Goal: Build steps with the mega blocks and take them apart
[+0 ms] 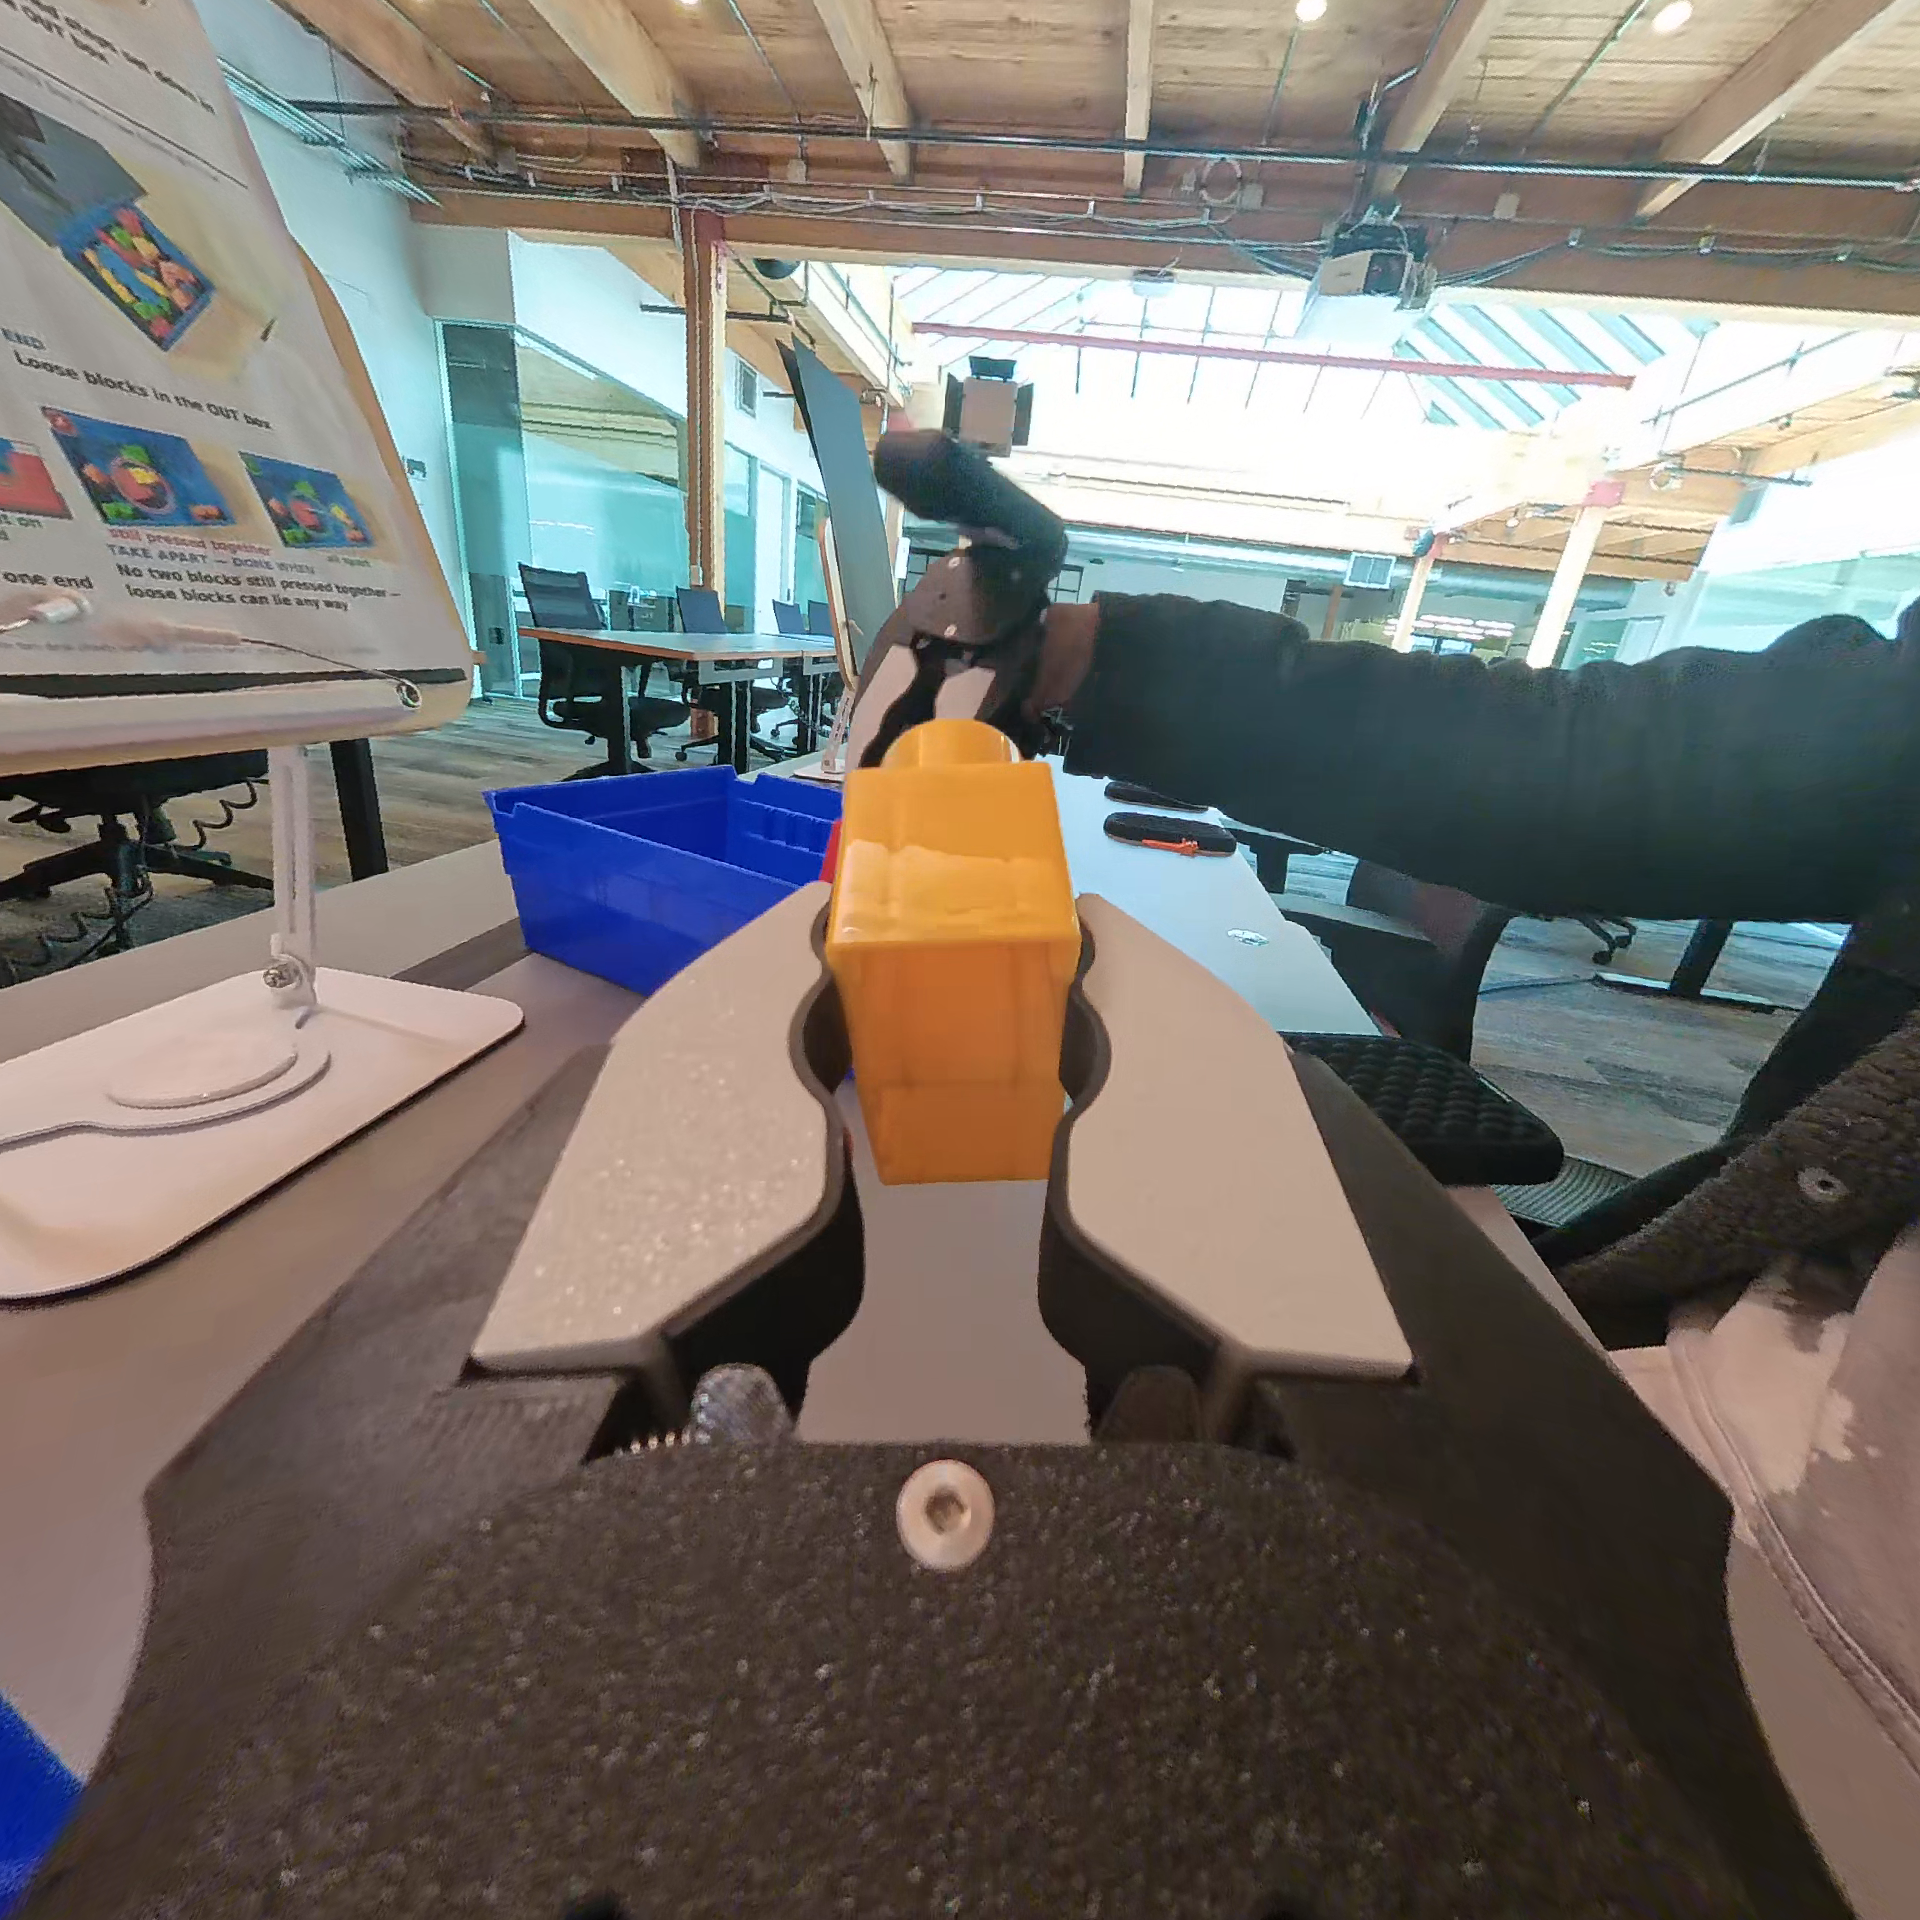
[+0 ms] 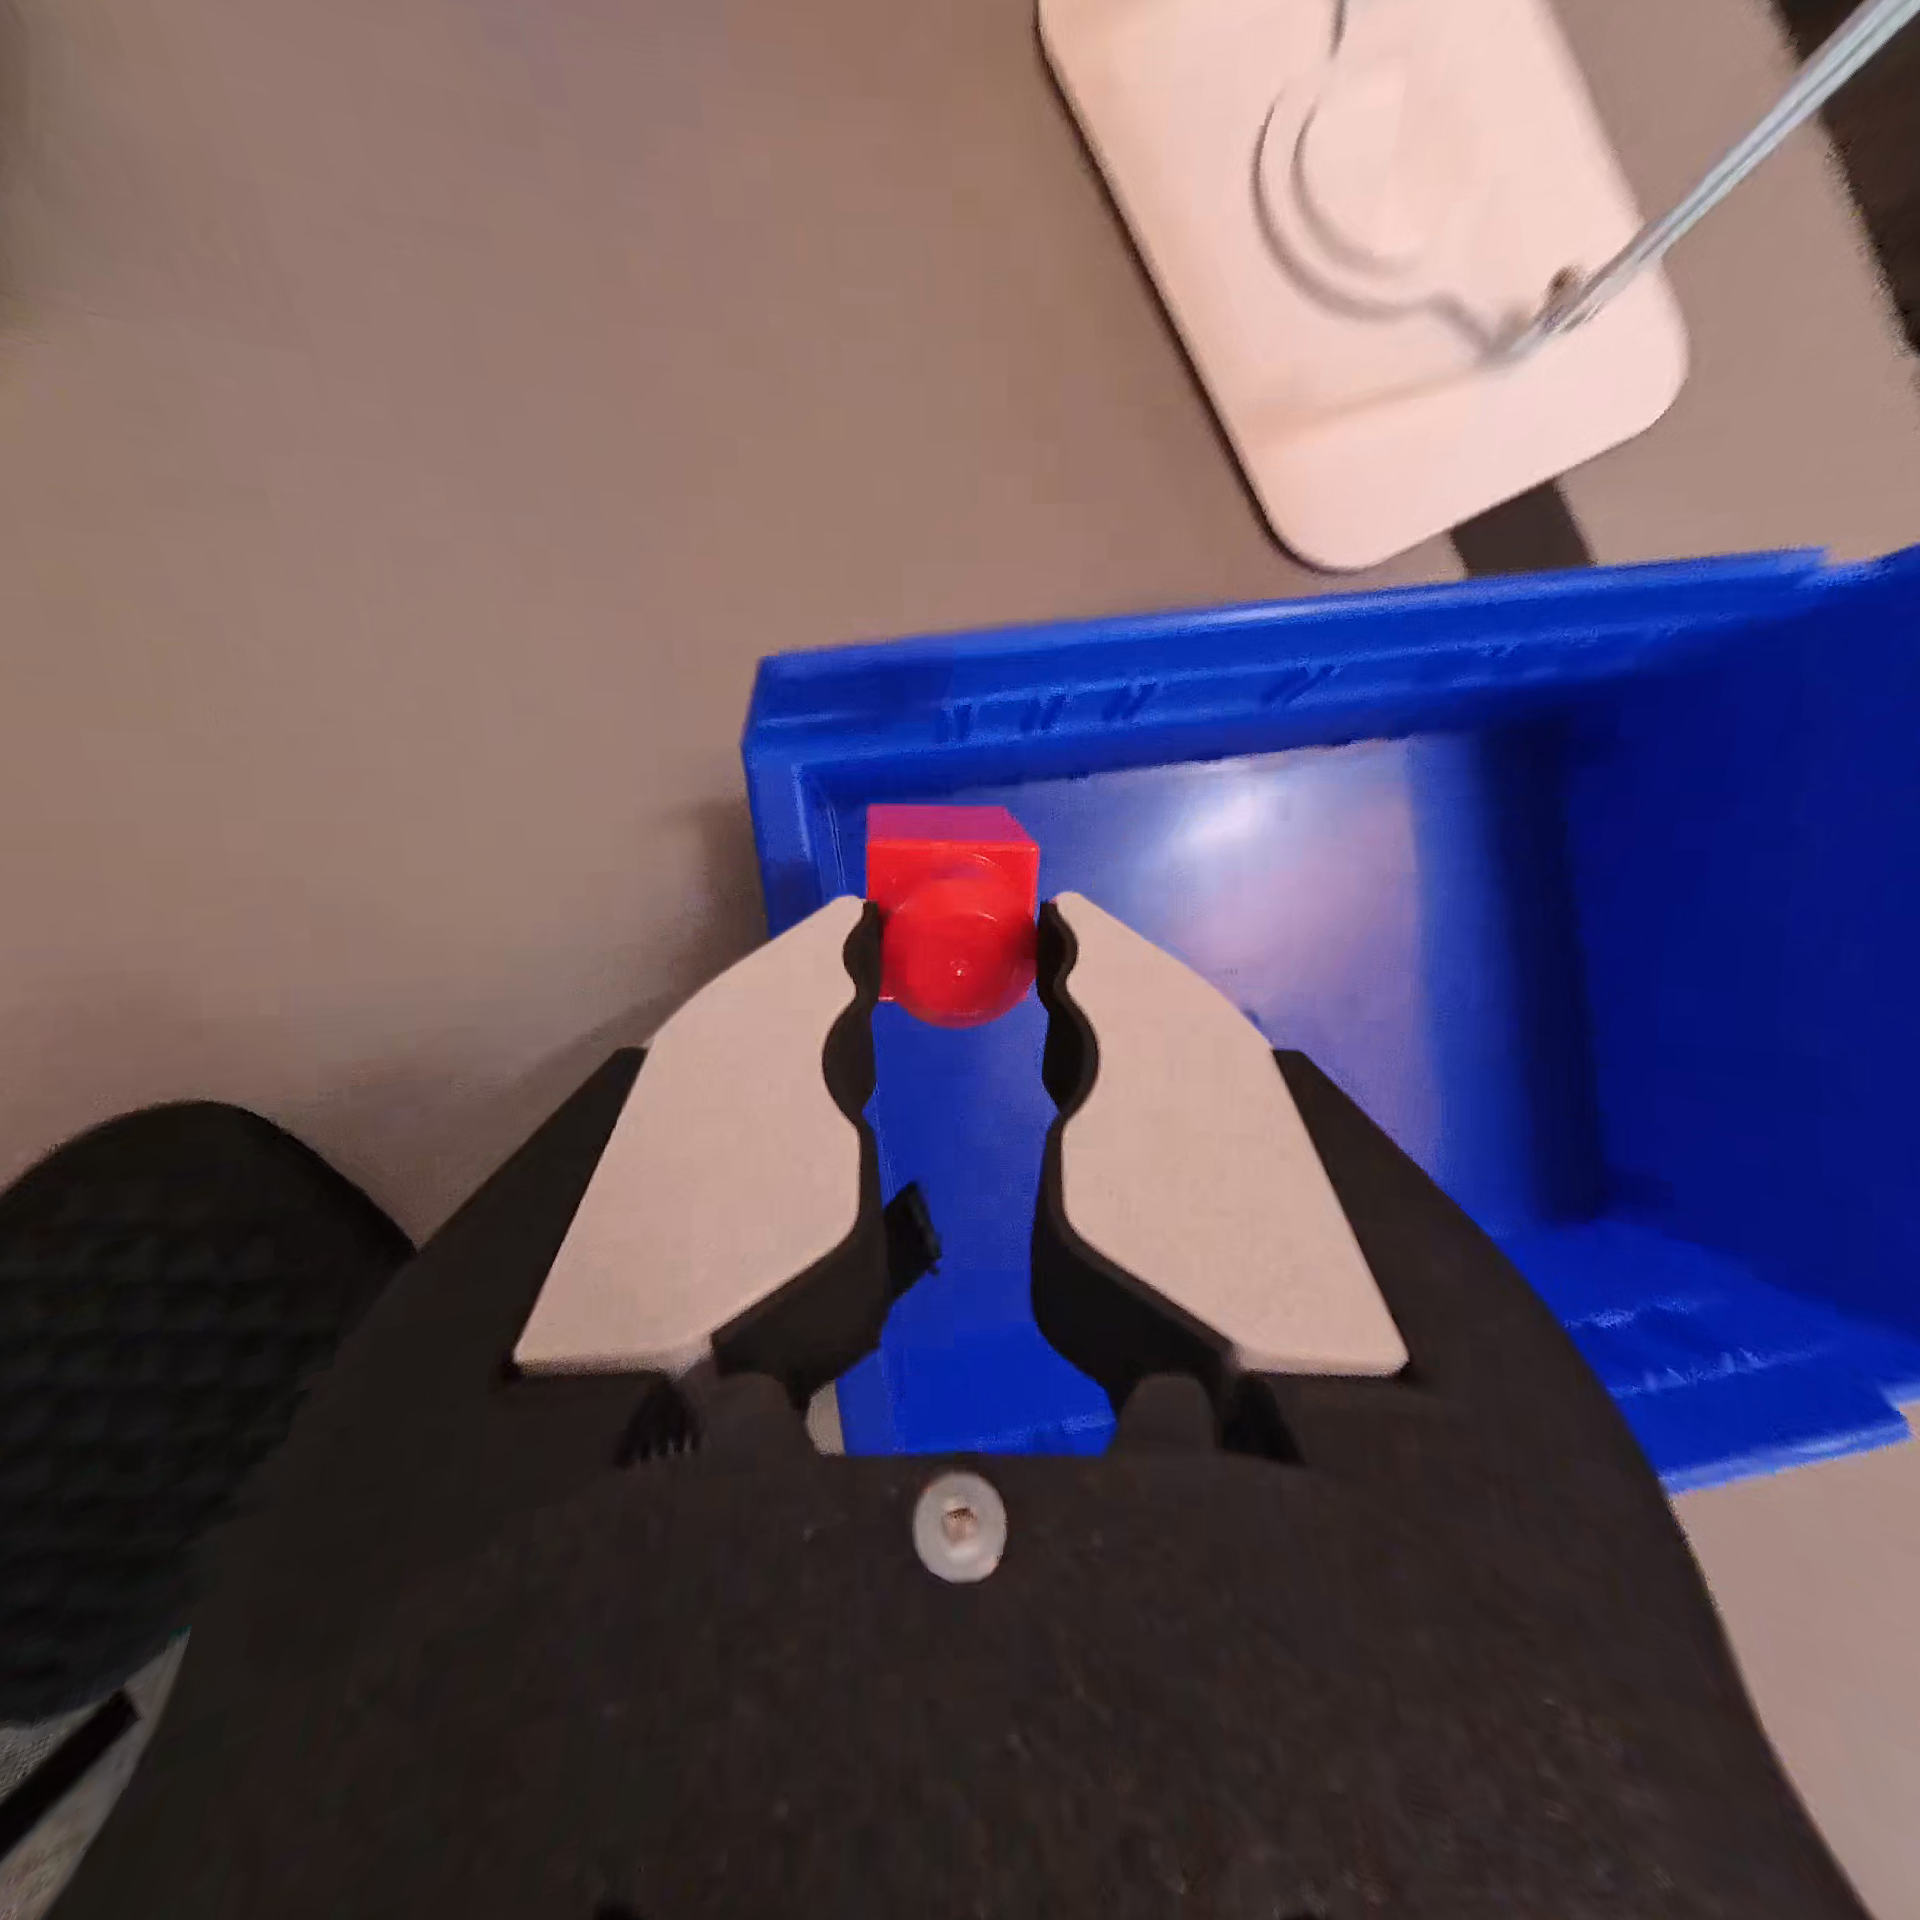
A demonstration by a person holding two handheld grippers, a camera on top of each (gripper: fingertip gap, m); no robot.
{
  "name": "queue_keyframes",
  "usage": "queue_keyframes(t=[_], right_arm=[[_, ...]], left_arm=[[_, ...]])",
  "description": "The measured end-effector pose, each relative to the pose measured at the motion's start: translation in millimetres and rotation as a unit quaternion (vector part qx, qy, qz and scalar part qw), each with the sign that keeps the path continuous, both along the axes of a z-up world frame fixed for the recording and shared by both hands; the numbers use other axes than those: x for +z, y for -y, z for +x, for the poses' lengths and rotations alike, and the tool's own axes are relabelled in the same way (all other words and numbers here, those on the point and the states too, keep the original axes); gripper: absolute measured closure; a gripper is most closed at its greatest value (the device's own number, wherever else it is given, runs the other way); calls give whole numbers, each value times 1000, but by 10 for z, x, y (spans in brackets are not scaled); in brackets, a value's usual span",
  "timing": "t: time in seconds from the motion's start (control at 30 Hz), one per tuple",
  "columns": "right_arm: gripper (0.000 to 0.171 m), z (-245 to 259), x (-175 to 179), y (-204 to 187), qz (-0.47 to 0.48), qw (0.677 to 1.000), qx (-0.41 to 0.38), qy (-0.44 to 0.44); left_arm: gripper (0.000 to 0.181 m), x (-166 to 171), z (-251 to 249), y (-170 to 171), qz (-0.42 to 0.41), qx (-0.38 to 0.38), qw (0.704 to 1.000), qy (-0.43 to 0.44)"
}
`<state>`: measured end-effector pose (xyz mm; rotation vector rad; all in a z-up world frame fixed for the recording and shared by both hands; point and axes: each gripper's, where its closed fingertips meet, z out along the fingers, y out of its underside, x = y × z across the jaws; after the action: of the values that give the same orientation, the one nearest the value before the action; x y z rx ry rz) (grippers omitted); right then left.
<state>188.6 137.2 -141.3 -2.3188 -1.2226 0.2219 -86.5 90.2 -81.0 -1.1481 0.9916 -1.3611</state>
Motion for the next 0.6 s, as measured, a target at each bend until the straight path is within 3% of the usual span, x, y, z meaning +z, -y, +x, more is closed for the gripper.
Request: queue_keyframes(t=[0.27,0.6], right_arm=[[142,-98,-572,-57,-73,994,29,80],[142,-139,-775,-55,-102,989,46,97]], left_arm=[[143,19,-32,1,1,1,1000,1],[142,-43,-8,-18,-5,2,1000,-13]])
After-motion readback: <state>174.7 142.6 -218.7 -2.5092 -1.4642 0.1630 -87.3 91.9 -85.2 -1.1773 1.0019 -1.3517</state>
